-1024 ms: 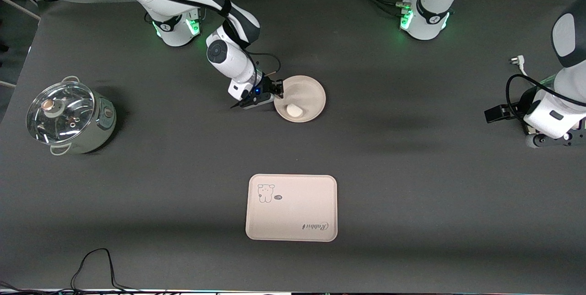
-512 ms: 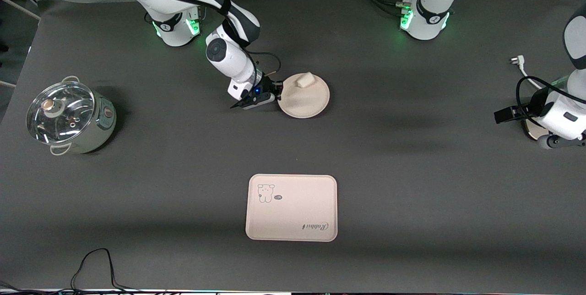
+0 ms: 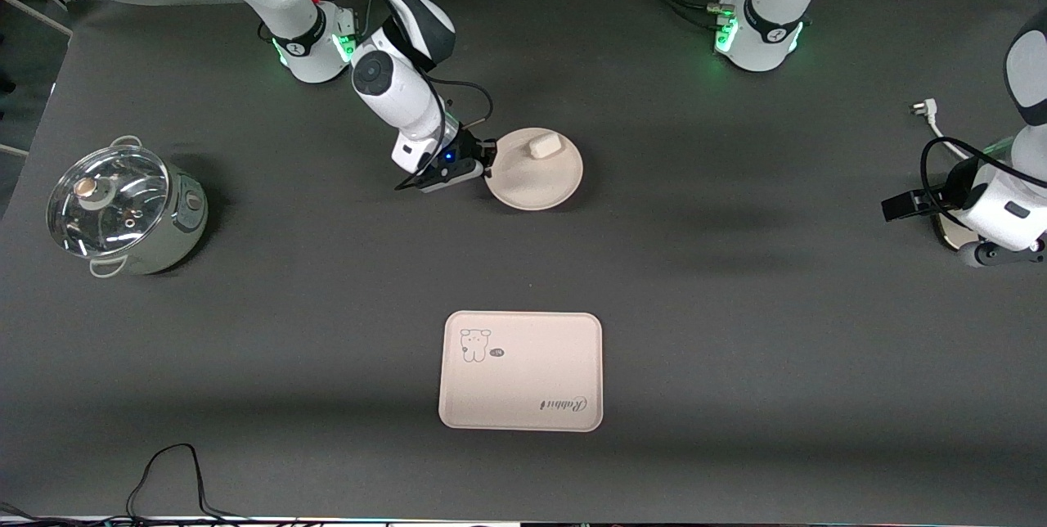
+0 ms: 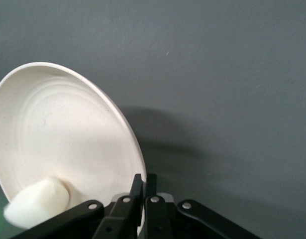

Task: Place bun in plate and plate on tray
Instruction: 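Carry the plate with the right gripper onto the cream tray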

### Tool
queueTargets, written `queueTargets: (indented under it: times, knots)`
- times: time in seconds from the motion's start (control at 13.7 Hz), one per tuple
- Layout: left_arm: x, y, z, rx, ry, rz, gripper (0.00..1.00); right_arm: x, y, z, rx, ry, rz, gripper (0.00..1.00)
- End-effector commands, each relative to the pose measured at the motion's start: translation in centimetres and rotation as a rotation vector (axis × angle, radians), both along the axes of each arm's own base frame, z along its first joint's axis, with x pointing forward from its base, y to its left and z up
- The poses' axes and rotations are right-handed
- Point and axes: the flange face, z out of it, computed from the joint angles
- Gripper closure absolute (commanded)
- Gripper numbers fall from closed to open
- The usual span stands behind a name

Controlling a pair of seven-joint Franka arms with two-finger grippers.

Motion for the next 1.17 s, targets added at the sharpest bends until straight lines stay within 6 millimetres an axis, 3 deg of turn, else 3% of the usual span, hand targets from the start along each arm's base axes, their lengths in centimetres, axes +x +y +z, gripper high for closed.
queueTargets:
  times: [0.0,0.15,0.29,0.59,0.73,0.95,1.1]
  knots:
    - [0.2,-0.4,0.4,0.003,0.0,-0.02,0.0,3.5,-0.6,2.9,0.028,-0.01,-0.053,1.0]
    - [0.2,-0.8,0.2,0.004,0.006,-0.026,0.0,7.9,-0.2,5.4,0.062,0.019,-0.078,1.0]
    - [0.3,-1.1,0.2,0.005,0.008,-0.031,0.0,13.8,-0.4,7.6,0.099,0.076,-0.105,1.0]
    - [0.6,-0.8,-0.9,0.007,0.021,-0.025,0.0,26.3,-4.4,8.0,0.171,0.096,-0.102,1.0]
    - [0.8,-1.0,-1.3,0.006,0.024,-0.028,0.0,30.7,-5.1,6.8,0.204,0.1,-0.114,1.0]
    - [0.9,-1.0,-1.3,0.002,0.021,-0.025,0.0,34.9,-6.5,2.3,0.211,0.07,-0.143,1.0]
    - [0.8,-0.7,-1.3,0.0,0.023,-0.02,0.0,35.8,-6.3,-0.8,0.227,0.076,-0.163,1.0]
